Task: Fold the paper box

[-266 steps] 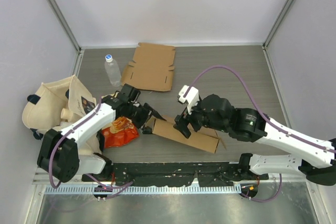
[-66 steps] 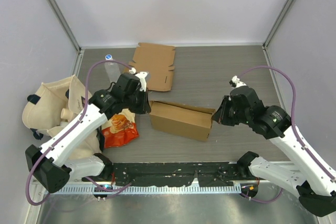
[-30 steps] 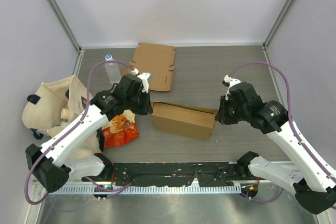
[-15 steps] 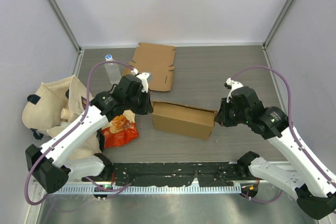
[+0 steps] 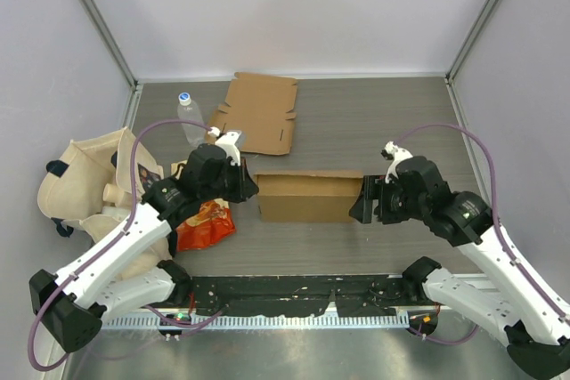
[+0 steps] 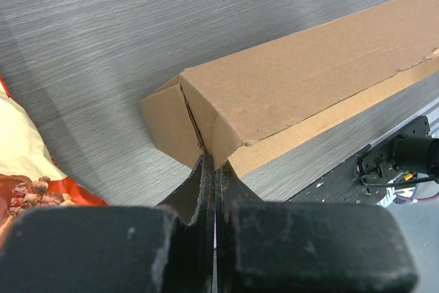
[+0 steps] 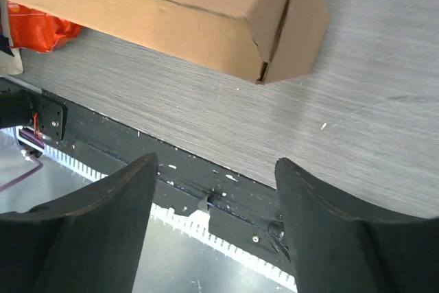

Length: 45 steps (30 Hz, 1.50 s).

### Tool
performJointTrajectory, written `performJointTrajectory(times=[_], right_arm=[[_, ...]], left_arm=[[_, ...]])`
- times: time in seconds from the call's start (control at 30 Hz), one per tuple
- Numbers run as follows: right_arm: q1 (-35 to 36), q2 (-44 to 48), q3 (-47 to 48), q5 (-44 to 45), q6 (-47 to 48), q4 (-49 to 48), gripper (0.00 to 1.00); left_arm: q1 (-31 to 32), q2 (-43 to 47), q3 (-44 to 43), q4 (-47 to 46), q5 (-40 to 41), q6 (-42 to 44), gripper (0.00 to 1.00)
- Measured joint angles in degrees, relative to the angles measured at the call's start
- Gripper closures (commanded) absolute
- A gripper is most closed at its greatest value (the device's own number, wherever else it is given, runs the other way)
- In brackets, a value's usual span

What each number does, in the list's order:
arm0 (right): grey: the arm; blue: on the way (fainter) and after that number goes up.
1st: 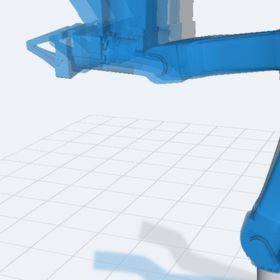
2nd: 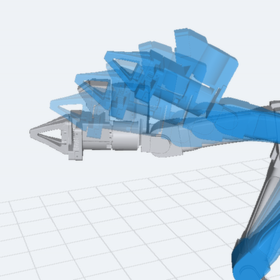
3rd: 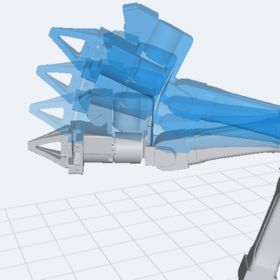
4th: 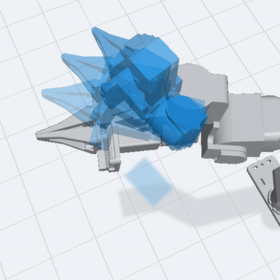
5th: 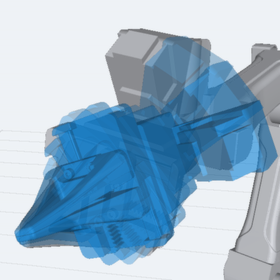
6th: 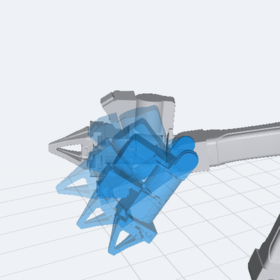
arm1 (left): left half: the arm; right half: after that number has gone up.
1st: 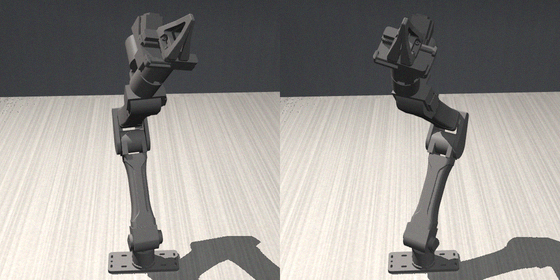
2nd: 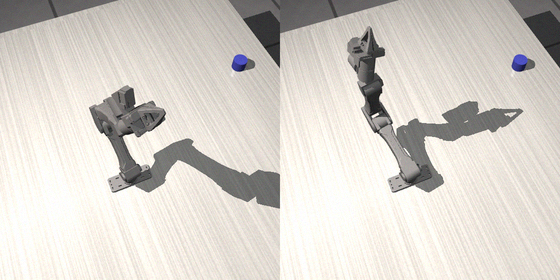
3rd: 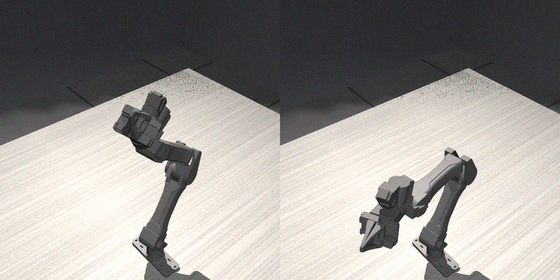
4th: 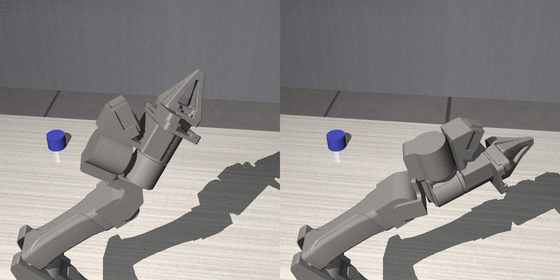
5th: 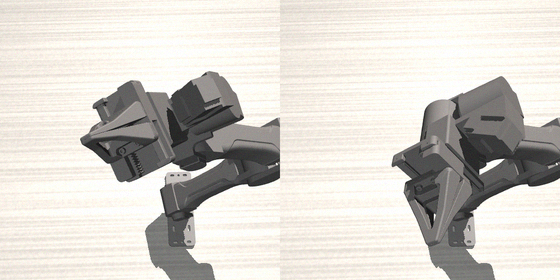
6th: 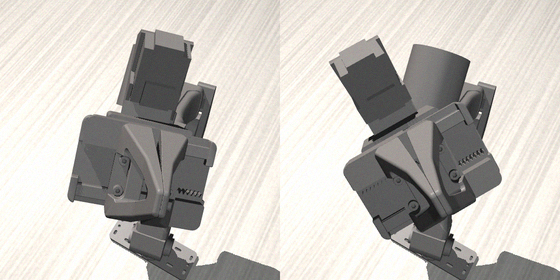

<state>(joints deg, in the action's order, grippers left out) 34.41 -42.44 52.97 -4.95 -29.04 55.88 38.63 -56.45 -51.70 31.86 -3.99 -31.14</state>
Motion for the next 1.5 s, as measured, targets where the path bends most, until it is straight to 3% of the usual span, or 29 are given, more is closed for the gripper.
performJointTrajectory(times=[0.03,0.2,0.37,0.4,0.63,0.67,0.73,0.93,1.1,1.2,1.5], right_arm=[[0.0,-0.7,2.3,0.0,0.1,1.5,0.00],[0.1,-2.3,15.9,7.4,-1.9,6.4,0.00],[0.0,-3.1,17.5,13.4,-9.2,4.0,0.01],[-0.1,-3.9,17.0,14.1,-10.4,3.4,0.11],[-5.0,-7.5,10.6,14.5,-14.0,-3.3,0.30],[-6.9,-7.5,9.1,13.3,-14.0,-4.8,0.41],[-10.9,-7.5,6.4,9.5,-13.9,-7.5,0.46],[-17.1,-7.1,-0.1,0.3,-14.6,-14.0,0.47],[-17.9,-3.8,-5.2,-1.9,-16.1,-19.7,0.36],[-18.2,-3.7,-5.4,-1.8,-16.2,-20.2,0.30],[-18.2,-6.7,-2.3,-2.6,-14.1,-19.1,0.28]], left_arm=[[0.0,0.0,0.0,0.0,0.1,0.0,1.00],[0.0,0.5,0.5,-0.4,0.3,-0.2,1.00],[0.0,0.7,0.9,-1.1,0.3,-0.4,1.00],[0.0,0.7,1.0,-1.2,0.3,-0.5,1.00],[0.0,1.2,1.5,-1.6,0.3,-1.1,1.00],[0.0,1.4,1.6,-1.7,0.3,-1.2,1.00],[0.0,1.8,1.9,-1.7,0.3,-1.3,1.00],[0.0,2.0,2.1,-1.8,0.3,-1.4,1.00],[0.0,2.0,2.1,-1.7,0.5,-1.4,1.00],[0.0,2.1,2.1,-1.6,0.8,-1.4,1.00],[-0.1,2.2,2.1,-0.8,1.5,-1.4,1.00]])
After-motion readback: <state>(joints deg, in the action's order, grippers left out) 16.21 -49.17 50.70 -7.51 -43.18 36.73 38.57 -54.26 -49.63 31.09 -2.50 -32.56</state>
